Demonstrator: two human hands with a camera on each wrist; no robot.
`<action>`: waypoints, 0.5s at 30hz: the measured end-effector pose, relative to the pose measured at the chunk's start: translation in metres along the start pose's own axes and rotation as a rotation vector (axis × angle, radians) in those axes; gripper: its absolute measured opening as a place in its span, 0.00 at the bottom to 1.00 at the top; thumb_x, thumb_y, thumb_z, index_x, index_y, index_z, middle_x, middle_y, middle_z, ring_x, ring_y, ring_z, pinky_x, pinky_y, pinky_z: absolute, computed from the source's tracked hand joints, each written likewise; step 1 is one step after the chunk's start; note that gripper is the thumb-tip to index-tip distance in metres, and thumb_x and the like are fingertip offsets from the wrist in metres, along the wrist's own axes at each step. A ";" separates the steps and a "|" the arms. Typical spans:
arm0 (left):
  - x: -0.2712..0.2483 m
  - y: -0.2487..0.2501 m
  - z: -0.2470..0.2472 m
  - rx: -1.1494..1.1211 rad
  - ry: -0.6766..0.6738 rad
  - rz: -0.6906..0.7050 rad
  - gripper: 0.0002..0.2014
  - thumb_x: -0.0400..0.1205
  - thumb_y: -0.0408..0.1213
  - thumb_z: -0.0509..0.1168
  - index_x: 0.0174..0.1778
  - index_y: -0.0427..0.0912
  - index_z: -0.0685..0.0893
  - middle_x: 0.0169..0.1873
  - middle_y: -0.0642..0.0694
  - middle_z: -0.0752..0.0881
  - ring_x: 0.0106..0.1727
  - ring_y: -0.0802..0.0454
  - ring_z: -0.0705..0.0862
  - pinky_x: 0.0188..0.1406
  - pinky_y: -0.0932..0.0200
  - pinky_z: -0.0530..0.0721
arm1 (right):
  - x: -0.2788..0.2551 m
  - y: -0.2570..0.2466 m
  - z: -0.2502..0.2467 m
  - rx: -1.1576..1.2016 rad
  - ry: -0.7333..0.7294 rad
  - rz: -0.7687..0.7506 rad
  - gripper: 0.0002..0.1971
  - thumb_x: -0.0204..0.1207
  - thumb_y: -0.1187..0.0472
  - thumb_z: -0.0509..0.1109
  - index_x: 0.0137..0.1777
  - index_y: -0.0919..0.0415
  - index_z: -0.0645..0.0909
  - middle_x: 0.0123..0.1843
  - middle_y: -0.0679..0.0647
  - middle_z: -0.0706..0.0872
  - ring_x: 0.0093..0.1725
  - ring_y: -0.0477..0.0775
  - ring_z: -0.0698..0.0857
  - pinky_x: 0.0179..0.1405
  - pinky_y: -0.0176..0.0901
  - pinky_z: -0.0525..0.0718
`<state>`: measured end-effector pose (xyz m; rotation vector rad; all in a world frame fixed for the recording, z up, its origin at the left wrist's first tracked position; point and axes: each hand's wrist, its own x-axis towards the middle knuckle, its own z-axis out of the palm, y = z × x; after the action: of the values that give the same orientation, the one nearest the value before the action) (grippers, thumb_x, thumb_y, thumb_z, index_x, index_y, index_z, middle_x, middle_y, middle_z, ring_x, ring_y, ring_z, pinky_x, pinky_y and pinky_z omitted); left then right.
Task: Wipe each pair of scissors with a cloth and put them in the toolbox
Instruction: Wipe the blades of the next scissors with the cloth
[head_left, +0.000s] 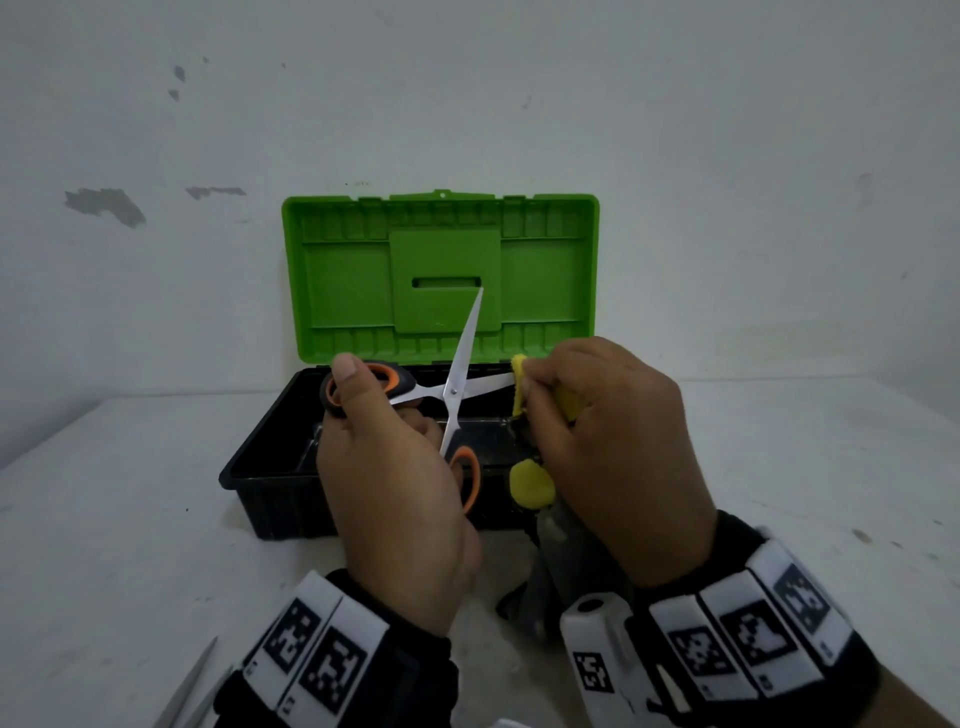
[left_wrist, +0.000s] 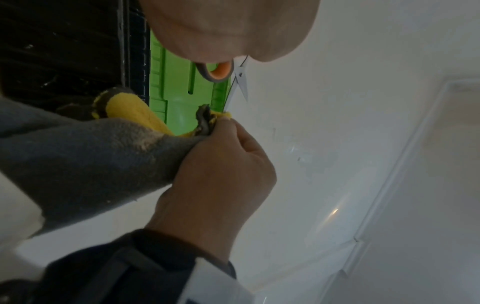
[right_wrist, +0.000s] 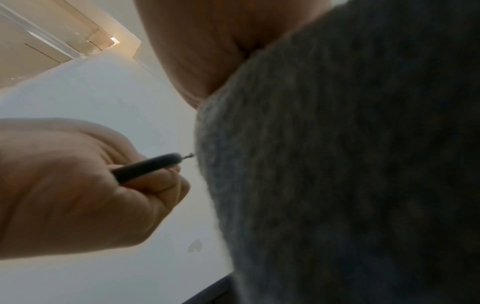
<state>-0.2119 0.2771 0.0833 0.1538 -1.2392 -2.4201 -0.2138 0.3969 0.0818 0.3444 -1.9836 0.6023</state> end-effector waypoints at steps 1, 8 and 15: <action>0.000 0.000 0.000 0.008 0.005 -0.003 0.22 0.86 0.62 0.52 0.36 0.51 0.76 0.36 0.44 0.75 0.30 0.51 0.73 0.31 0.52 0.69 | 0.000 -0.003 0.000 0.010 0.004 0.004 0.08 0.78 0.65 0.73 0.38 0.65 0.86 0.36 0.54 0.85 0.37 0.54 0.82 0.39 0.50 0.80; 0.001 0.003 0.001 0.017 0.008 -0.039 0.21 0.86 0.62 0.53 0.39 0.50 0.78 0.39 0.45 0.77 0.38 0.46 0.75 0.34 0.49 0.74 | 0.000 -0.014 -0.002 0.055 0.011 -0.037 0.06 0.76 0.67 0.75 0.38 0.65 0.87 0.36 0.55 0.86 0.37 0.55 0.83 0.39 0.50 0.81; 0.006 0.008 0.000 0.055 0.016 -0.045 0.22 0.86 0.62 0.52 0.38 0.51 0.78 0.30 0.49 0.73 0.26 0.58 0.72 0.27 0.59 0.70 | 0.007 0.024 -0.013 -0.073 0.001 0.099 0.03 0.74 0.62 0.76 0.40 0.58 0.90 0.37 0.52 0.90 0.40 0.52 0.86 0.43 0.40 0.79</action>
<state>-0.2151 0.2705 0.0904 0.2198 -1.3095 -2.4190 -0.2189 0.4246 0.0867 0.2018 -2.0248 0.5912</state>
